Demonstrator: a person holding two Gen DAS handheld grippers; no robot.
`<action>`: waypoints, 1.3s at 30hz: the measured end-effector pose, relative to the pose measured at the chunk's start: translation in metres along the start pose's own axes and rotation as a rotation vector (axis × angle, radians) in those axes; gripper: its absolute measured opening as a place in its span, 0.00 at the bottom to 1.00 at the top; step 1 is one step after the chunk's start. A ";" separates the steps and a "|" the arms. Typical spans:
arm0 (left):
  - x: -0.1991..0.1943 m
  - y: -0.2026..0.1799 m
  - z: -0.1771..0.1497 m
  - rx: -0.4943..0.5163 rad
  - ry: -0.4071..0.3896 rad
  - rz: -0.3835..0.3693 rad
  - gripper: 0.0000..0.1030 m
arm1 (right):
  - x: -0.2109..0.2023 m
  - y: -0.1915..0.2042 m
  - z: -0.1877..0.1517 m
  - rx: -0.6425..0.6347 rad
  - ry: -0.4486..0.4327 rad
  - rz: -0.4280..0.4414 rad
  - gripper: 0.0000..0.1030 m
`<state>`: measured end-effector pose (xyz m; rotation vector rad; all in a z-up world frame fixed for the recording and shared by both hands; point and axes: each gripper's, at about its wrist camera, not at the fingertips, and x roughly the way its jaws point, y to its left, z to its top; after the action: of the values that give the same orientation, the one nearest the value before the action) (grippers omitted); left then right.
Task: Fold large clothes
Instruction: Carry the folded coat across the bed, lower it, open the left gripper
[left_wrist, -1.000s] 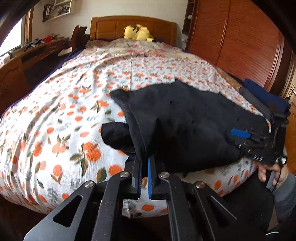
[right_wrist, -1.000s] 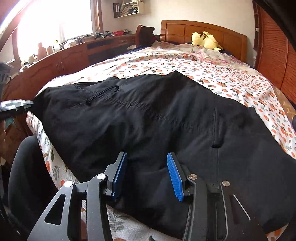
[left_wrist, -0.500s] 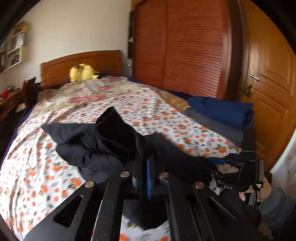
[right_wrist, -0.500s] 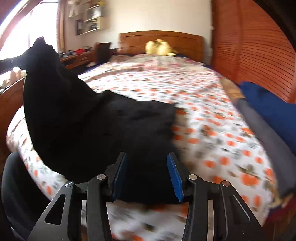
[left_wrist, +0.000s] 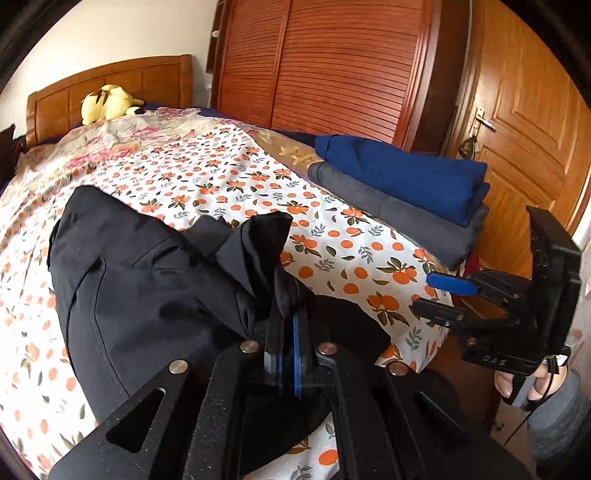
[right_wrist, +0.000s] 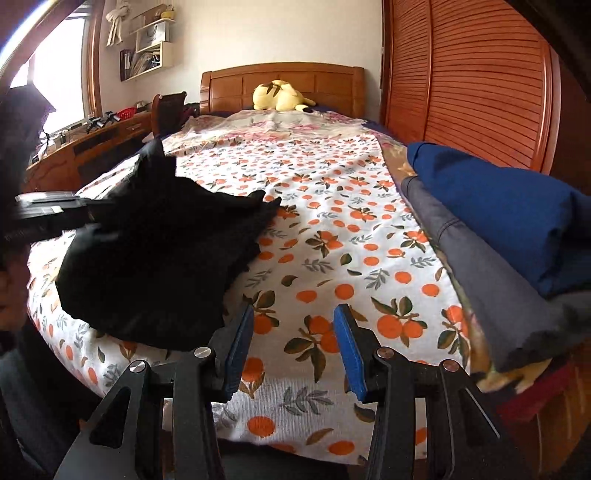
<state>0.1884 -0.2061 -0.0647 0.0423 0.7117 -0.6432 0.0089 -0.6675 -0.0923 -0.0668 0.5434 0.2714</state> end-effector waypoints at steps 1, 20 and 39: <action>-0.004 0.001 -0.001 -0.011 -0.009 0.011 0.03 | 0.001 -0.001 -0.001 0.000 -0.004 0.003 0.45; -0.088 0.035 0.000 -0.055 -0.153 0.060 0.36 | -0.005 0.051 0.054 -0.097 -0.114 0.066 0.45; -0.164 0.140 -0.066 -0.173 -0.203 0.292 0.80 | 0.060 0.128 0.124 -0.230 -0.016 0.280 0.51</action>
<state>0.1334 0.0116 -0.0382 -0.0768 0.5488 -0.2999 0.0855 -0.5136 -0.0161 -0.2123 0.5034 0.6068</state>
